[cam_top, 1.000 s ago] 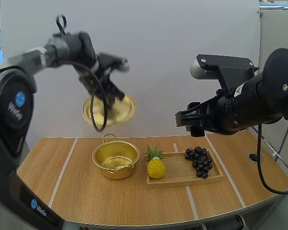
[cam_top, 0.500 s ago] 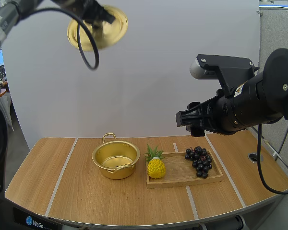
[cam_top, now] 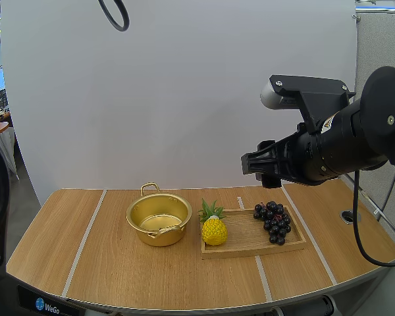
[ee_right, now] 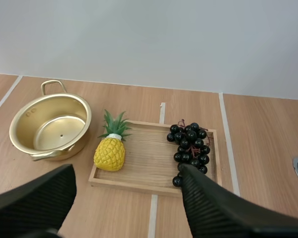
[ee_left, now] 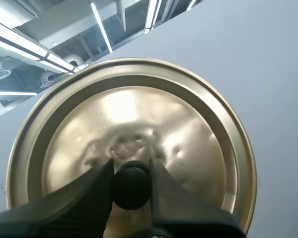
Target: Open the pot, put the grape inside, and close it
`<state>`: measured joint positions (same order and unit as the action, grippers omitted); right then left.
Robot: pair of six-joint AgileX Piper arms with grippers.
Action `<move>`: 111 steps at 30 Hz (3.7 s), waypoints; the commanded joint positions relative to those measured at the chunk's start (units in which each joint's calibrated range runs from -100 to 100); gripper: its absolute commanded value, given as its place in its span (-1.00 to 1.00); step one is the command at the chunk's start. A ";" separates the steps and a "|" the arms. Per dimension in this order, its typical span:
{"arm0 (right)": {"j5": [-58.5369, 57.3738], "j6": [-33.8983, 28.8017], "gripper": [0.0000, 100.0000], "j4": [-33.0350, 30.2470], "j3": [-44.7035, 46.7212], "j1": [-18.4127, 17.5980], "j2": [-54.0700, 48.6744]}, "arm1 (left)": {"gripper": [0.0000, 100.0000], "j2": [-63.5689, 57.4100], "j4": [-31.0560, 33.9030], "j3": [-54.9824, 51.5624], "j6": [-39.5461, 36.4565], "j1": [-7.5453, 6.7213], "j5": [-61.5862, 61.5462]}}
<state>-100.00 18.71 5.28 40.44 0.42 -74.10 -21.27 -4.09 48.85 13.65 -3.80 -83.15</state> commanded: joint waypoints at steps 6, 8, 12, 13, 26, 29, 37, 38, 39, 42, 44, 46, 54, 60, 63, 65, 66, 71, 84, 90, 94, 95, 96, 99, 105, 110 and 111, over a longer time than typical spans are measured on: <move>1.97 -4.18 1.00 -7.89 -0.32 0.25 3.89 | -1.00 -0.34 0.51 0.77 -0.52 -0.09 4.68; 2.33 -4.18 1.00 -8.40 -0.32 0.25 6.55 | -1.00 -0.34 0.51 0.77 -0.52 -0.09 4.68; 4.57 -4.18 1.00 -8.54 -0.32 0.25 12.68 | -1.00 -0.34 0.51 0.77 -0.52 -0.09 4.68; 6.00 -4.18 1.00 -8.54 -0.32 0.25 14.19 | -1.00 -0.34 0.51 0.77 -0.52 -0.09 4.68; 16.57 -2.67 1.00 -8.54 -0.32 0.43 29.27 | -1.00 -0.34 0.51 0.77 -0.52 -0.09 4.68; 18.88 -1.80 1.00 -8.54 -0.32 1.26 31.31 | -1.00 -0.34 0.51 0.77 -0.52 -0.09 4.68; 22.38 6.32 1.00 -2.35 -0.32 5.96 37.93 | -1.00 -0.34 0.51 0.77 -0.52 -0.09 4.68; 22.94 7.66 1.00 -1.10 -0.32 6.71 38.61 | -1.00 -0.34 0.51 0.77 -0.52 -0.09 4.68; 23.17 9.14 1.00 0.36 -0.32 7.66 39.42 | -1.00 -0.34 0.51 0.77 -0.52 -0.09 4.68; 23.32 14.74 1.00 4.71 -0.32 9.90 42.08 | -1.00 -0.34 0.51 0.77 -0.52 -0.09 4.68; 23.32 17.60 1.00 6.92 -0.32 10.88 43.82 | -1.00 -0.34 0.51 0.77 -0.52 -0.09 4.68; 23.56 18.31 1.00 7.03 -0.32 11.21 45.35 | -1.00 -0.34 0.51 0.77 -0.52 -0.09 4.68; 29.46 20.57 1.00 6.90 -0.32 11.21 50.77 | -1.00 -0.34 0.51 0.77 -0.52 -0.09 4.68; 31.49 22.92 1.00 5.80 -0.32 11.21 54.82 | -1.00 -0.34 0.51 0.77 -0.52 -0.09 4.68; 32.15 24.26 1.00 5.66 -0.32 11.21 56.56 | -1.00 -0.34 0.51 0.77 -0.52 -0.09 4.68; 33.42 24.87 1.00 5.66 -0.32 11.21 57.39 | -1.00 -0.34 0.51 0.77 -0.52 -0.09 4.68; 33.65 25.16 1.00 5.66 -0.32 11.21 57.69 | -1.00 -0.34 0.51 0.77 -0.52 -0.09 4.68; 35.09 25.30 1.00 5.54 -0.19 11.21 57.86 | -1.00 -0.34 0.51 0.77 -0.52 -0.09 4.68; 36.78 25.30 1.00 6.11 -0.04 11.21 57.91 | -1.00 -0.34 0.51 0.77 -0.52 -0.09 4.68; 37.29 25.30 1.00 8.84 -0.04 11.21 57.91 | -1.00 -0.34 0.51 0.77 -0.52 -0.09 4.68; 38.42 25.30 1.00 9.44 -0.04 11.11 58.01 | -1.00 -0.34 0.51 0.77 -0.52 -0.09 4.68; 38.92 25.30 1.00 9.44 -0.04 11.11 58.30 | -1.00 -0.34 0.51 0.77 -0.52 -0.09 4.68; 39.31 25.30 1.00 9.44 -0.04 11.11 58.60 | -1.00 -0.34 0.51 0.77 -0.52 -0.09 4.68; 39.73 25.30 1.00 9.06 -0.04 11.11 59.98 | -1.00 -0.34 0.51 0.77 -0.52 -0.09 4.68; 41.48 26.11 1.00 9.30 0.09 11.11 63.03 | -1.00 -0.34 0.51 0.77 -0.52 -0.09 4.68; 43.94 26.40 1.00 9.44 0.09 11.11 65.61 | -1.00 -0.34 0.51 0.77 -0.52 -0.09 4.68; 44.51 26.40 1.00 9.44 0.09 11.11 66.04 | -1.00 -0.34 0.51 0.77 -0.52 -0.09 4.68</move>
<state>-57.00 44.44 14.55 40.44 11.40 -8.58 -21.27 -4.00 49.40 13.65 -3.80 -80.73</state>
